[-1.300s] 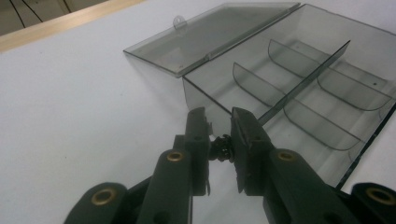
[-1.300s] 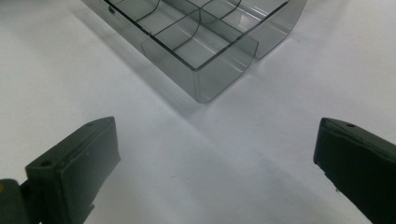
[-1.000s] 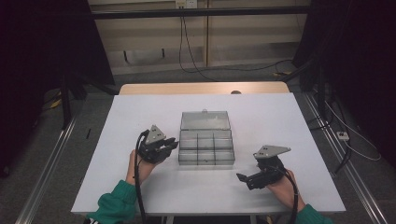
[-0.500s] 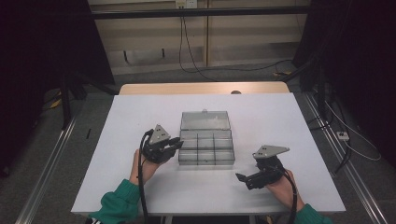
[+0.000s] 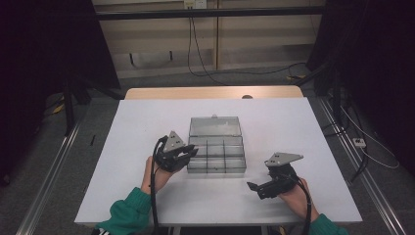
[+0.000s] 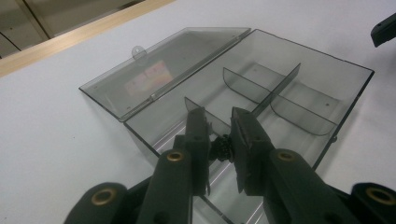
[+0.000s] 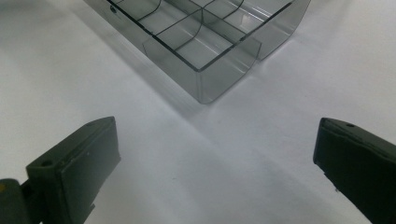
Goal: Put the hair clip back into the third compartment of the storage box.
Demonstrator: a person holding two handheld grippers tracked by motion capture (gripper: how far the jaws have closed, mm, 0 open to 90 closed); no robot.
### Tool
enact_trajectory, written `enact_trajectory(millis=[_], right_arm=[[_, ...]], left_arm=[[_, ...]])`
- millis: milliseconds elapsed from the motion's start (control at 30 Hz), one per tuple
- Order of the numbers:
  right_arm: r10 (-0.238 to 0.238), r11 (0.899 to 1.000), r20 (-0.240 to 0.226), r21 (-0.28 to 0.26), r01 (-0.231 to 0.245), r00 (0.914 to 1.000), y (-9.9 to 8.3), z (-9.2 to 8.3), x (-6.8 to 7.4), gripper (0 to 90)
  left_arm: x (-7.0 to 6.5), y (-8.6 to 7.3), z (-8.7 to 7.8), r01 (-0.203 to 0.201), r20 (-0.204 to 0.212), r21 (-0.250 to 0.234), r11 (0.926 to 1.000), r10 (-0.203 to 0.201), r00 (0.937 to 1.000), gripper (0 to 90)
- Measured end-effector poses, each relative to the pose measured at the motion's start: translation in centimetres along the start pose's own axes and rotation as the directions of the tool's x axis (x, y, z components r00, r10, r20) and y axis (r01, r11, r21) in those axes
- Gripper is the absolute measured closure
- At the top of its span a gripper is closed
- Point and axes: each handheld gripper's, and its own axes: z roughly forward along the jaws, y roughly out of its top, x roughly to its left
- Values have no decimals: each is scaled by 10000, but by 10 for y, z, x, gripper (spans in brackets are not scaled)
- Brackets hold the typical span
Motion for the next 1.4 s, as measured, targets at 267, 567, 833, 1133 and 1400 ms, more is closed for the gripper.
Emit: enact_trajectory(millis=[267, 567, 833, 1133, 1400], right_arm=[[25, 10000, -26, 11, -25, 10000, 0, 1, 0, 2], [21, 10000, -42, 27, -21, 10000, 0, 2, -1, 1], [27, 10000, -29, 47, -27, 10000, 0, 2, -1, 1], [6, 10000, -26, 44, -6, 10000, 0, 3, -1, 1], [34, 10000, 1, 67, -34, 10000, 0, 3, -1, 1]], left_arm=[[-4, 2, 3, 11, 152, -86, 10000, -9, 9999, 776], [-10, 6, 8, -44, 248, -181, 9998, 48, 9997, 776], [-13, 9, 10, -183, 277, -210, 9996, 189, 9994, 776], [-16, 13, 14, -264, 315, -202, 9994, 270, 9991, 776], [-19, 16, 19, -343, 351, -214, 9992, 350, 9988, 776]])
